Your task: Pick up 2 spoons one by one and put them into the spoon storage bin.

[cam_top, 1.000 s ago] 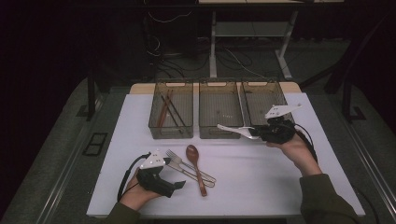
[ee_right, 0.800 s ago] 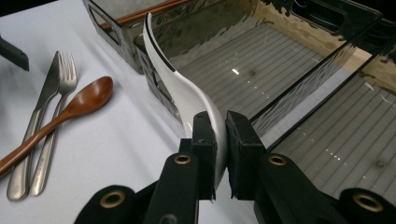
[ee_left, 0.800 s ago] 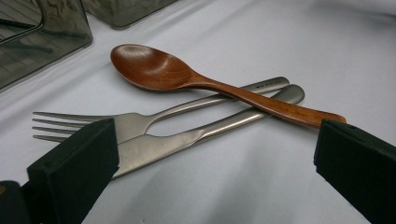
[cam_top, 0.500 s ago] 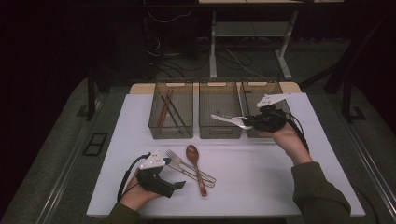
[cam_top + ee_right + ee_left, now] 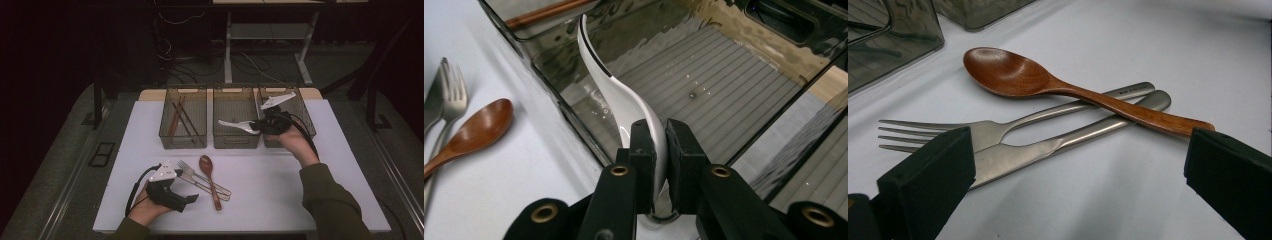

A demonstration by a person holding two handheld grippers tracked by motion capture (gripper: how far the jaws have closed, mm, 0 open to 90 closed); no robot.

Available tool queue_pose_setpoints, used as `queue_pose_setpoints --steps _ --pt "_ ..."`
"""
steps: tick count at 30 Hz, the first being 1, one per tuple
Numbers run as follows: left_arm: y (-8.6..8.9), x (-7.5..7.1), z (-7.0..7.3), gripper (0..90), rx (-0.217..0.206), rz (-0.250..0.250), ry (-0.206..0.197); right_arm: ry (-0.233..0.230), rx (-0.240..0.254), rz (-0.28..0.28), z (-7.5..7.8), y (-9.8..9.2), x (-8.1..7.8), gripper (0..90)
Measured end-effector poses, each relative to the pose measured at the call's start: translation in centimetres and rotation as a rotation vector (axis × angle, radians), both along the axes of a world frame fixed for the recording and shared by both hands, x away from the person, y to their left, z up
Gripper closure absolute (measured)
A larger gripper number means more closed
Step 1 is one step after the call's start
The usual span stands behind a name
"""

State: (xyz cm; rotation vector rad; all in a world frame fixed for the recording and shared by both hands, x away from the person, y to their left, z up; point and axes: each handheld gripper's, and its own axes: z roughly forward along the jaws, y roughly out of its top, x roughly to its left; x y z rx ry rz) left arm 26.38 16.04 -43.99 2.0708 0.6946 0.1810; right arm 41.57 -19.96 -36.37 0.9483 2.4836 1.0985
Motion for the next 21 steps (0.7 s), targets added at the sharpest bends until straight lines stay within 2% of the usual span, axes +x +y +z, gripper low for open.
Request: queue_pose_setpoints --steps 12,15,21 --pt "0.0 -0.1 0.0 0.0 -0.007 0.003 -0.001 0.035 -0.062 0.006 -1.3 1.2 1.2 81.1" --pt "0.0 -0.1 0.0 0.0 -0.006 0.003 -0.001 0.053 -0.059 0.006 -1.5 1.3 1.2 77.2" --pt "0.0 -0.1 0.0 0.0 -0.006 0.001 -0.001 0.03 -0.034 0.001 -1.3 1.2 1.2 69.3"
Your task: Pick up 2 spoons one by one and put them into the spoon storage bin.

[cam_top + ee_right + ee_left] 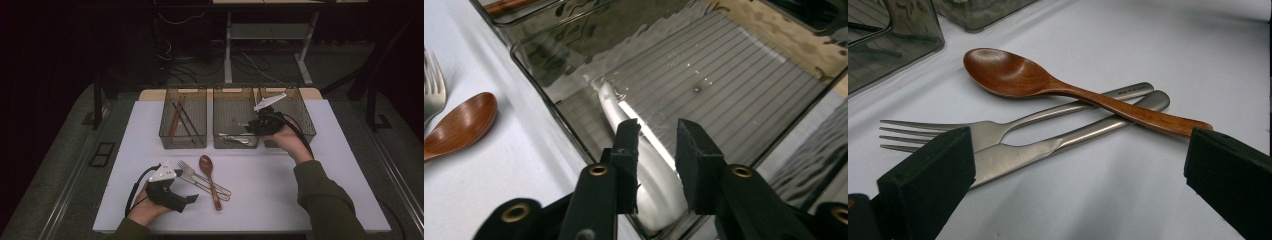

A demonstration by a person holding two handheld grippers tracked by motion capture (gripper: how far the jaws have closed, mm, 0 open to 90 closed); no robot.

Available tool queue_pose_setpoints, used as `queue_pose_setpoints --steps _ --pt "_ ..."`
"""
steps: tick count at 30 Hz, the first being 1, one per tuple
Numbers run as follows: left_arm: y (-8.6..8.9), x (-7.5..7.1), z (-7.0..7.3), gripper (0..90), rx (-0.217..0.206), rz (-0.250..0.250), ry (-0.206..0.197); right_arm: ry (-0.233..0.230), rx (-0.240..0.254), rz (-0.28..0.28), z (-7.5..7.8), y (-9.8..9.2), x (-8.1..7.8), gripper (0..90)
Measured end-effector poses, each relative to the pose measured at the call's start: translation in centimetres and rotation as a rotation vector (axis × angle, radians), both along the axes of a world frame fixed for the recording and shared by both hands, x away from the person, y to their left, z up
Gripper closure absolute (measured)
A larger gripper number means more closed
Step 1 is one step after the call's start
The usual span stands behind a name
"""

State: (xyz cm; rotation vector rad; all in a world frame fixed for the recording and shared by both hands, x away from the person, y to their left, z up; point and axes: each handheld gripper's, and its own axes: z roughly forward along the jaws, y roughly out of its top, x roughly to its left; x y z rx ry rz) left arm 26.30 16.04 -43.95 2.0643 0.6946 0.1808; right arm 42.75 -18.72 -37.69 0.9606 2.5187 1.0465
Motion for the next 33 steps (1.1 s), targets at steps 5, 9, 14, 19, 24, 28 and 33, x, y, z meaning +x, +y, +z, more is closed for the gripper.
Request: queue_pose_setpoints --steps 5,9,14,19,24,28,33 --pt "0.0 0.0 0.0 0.0 -0.002 0.002 0.001 -0.009 0.014 -0.024 0.4 -0.4 -0.2 61.8" --pt "0.1 0.0 0.0 0.0 0.003 -0.001 0.0 -0.03 0.037 -0.042 1.0 -0.9 -1.0 54.5" --pt "0.0 -0.1 0.0 0.0 0.002 0.0 -0.001 -0.029 0.092 -0.064 1.2 -1.8 -2.3 46.4" --pt "0.0 -0.1 0.1 0.0 0.0 0.0 0.002 -0.04 0.128 -0.057 1.2 -2.6 -4.2 40.2" --pt "0.0 -0.2 0.2 1.8 -0.003 -0.002 -0.001 -0.039 0.176 -0.059 0.7 -3.4 -6.0 33.8" --pt "0.2 -0.2 0.4 9.0 -0.012 0.005 -0.012 -0.038 0.2 -0.078 -0.3 -3.9 -7.4 26.7" --pt "0.4 -0.3 0.7 21.6 -0.024 0.02 -0.012 -0.029 0.213 -0.094 -1.7 -4.7 -9.0 19.4"
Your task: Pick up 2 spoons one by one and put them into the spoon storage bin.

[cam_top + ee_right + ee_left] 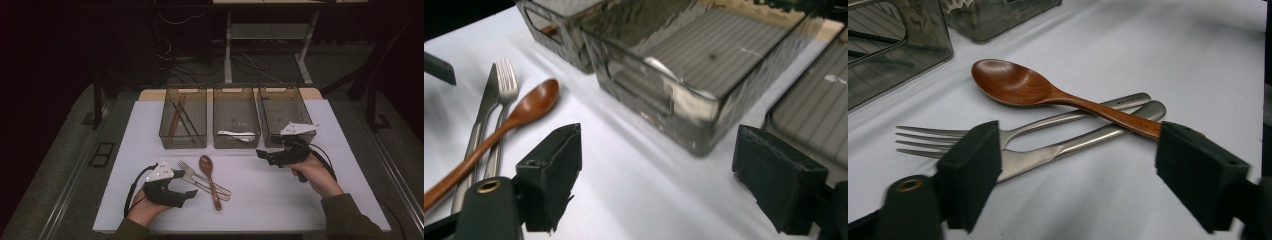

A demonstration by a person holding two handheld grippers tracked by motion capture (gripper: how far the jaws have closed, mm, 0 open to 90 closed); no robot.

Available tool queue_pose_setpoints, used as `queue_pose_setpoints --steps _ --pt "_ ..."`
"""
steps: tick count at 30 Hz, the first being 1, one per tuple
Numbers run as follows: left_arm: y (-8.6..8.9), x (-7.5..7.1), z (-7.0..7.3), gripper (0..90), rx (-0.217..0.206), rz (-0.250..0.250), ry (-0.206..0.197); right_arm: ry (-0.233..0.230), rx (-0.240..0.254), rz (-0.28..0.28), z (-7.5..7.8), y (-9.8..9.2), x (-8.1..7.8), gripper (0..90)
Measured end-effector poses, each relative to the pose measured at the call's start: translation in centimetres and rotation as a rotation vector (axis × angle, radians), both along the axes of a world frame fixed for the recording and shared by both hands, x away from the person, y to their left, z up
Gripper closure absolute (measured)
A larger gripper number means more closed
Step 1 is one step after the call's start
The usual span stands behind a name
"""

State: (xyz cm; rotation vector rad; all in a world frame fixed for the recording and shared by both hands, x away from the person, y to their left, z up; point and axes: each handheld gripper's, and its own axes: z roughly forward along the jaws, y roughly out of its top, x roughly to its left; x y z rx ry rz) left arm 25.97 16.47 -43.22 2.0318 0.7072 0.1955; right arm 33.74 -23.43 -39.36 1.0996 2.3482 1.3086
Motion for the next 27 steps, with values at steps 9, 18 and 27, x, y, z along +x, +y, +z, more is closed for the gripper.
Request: queue_pose_setpoints --steps 9,18,27 --pt "-0.1 -0.2 0.3 51.2 0.002 -0.034 0.0 -0.013 0.011 -0.011 -2.0 -2.1 -3.3 18.4" --pt "-0.3 -0.2 0.3 68.4 -0.002 -0.073 0.013 -0.025 0.015 -0.013 -4.0 -4.0 -5.7 18.4" --pt "-1.3 -0.3 0.1 85.7 -0.001 -0.134 0.05 -0.027 0.027 -0.019 -4.7 -5.4 -7.9 18.4"
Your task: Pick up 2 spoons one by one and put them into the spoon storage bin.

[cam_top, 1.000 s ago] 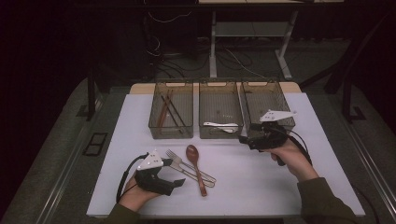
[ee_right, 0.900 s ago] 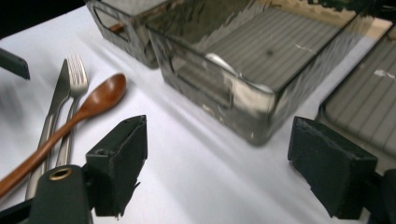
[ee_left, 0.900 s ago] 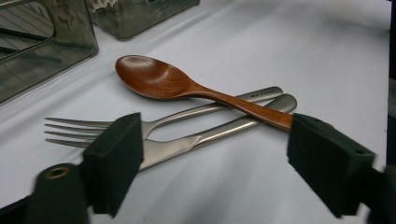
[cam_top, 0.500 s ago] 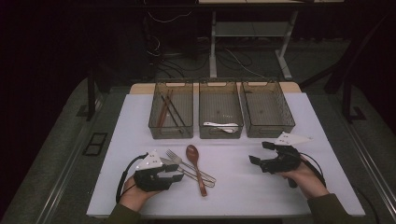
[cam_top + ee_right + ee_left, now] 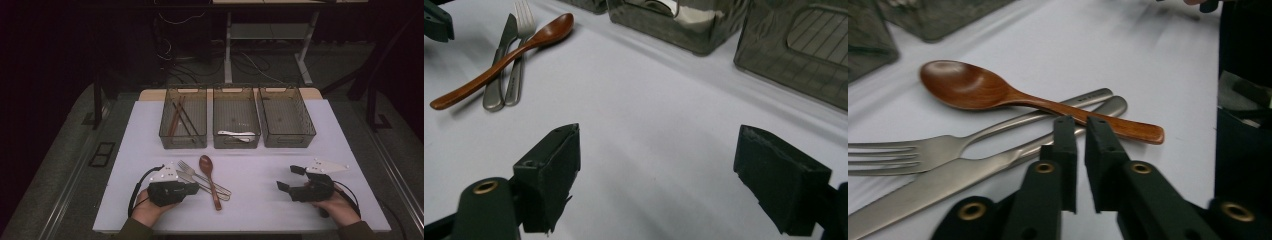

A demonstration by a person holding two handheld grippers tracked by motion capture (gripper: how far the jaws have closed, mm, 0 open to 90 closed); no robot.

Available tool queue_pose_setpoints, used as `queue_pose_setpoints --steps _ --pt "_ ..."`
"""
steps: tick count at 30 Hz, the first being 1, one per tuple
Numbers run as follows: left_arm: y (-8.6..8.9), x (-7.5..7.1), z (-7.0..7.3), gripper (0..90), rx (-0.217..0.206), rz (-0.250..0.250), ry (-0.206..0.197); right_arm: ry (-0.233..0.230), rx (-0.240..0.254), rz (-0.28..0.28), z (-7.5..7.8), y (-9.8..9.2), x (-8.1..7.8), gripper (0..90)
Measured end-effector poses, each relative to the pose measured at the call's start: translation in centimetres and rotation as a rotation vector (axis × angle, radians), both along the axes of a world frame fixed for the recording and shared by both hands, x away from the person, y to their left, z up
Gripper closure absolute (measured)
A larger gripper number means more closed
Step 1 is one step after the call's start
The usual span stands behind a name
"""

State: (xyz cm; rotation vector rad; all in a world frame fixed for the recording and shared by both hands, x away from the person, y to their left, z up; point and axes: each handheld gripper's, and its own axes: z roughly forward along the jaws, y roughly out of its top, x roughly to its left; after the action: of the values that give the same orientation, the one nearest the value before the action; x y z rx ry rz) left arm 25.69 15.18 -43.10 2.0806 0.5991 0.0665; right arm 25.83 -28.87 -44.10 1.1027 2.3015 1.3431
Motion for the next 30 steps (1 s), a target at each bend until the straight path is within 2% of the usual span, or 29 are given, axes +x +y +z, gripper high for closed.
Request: queue_pose_setpoints --steps 2,15,21,30 --pt "-0.5 0.0 -0.2 88.8 0.005 -0.025 0.018 0.001 -0.006 0.004 -0.2 -0.1 -0.1 18.4" --pt "-3.8 -0.6 -1.5 88.7 0.097 -0.186 0.058 0.005 -0.015 0.008 -0.3 -0.1 0.3 18.4" --pt "-4.8 -0.7 -1.8 88.4 0.104 -0.211 0.071 0.008 -0.015 0.013 -0.4 0.0 0.3 18.4" --pt "-7.0 -0.1 -1.6 87.9 0.117 -0.232 0.03 0.008 -0.017 0.013 -0.4 -0.1 0.4 18.4"
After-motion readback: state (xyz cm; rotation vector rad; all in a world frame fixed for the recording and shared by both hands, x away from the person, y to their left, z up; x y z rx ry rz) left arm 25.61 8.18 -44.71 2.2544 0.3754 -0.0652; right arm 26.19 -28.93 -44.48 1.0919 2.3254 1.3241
